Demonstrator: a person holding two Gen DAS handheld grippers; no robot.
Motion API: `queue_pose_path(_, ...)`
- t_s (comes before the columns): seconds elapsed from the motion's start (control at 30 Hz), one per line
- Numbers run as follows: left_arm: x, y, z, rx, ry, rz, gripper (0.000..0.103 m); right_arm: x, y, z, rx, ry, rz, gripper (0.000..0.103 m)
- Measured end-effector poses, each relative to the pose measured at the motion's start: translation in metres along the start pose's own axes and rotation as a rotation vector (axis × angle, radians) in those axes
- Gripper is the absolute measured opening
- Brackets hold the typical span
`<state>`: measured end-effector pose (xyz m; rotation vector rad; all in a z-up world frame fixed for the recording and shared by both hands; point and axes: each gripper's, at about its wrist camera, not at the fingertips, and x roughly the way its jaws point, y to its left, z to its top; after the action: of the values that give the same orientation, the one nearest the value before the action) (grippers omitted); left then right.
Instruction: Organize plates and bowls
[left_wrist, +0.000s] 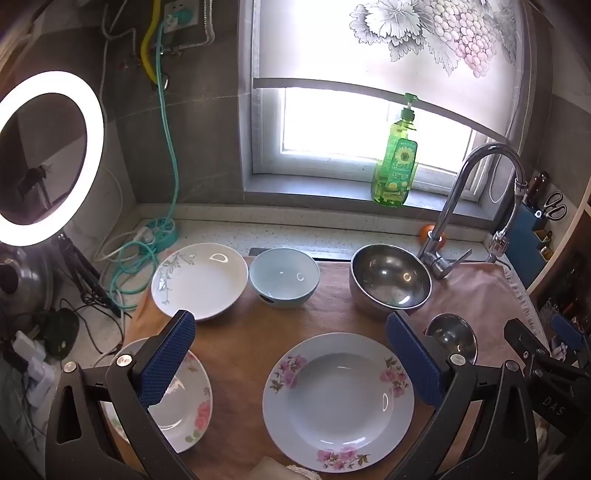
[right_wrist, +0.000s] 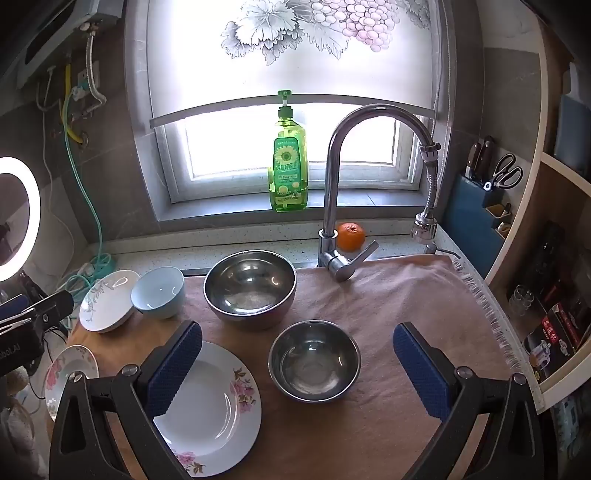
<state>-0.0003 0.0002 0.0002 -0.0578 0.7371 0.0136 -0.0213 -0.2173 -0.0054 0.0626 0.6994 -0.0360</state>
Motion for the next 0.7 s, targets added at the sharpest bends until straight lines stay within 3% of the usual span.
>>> queue_pose_path(0.7, -0.0009, -0.003, -0.0005, 0.01, -0.004, -0.004, 0.103, 0.0017, 0.0027, 0.0031, -0.008, -0.007, -0.01, 0.102)
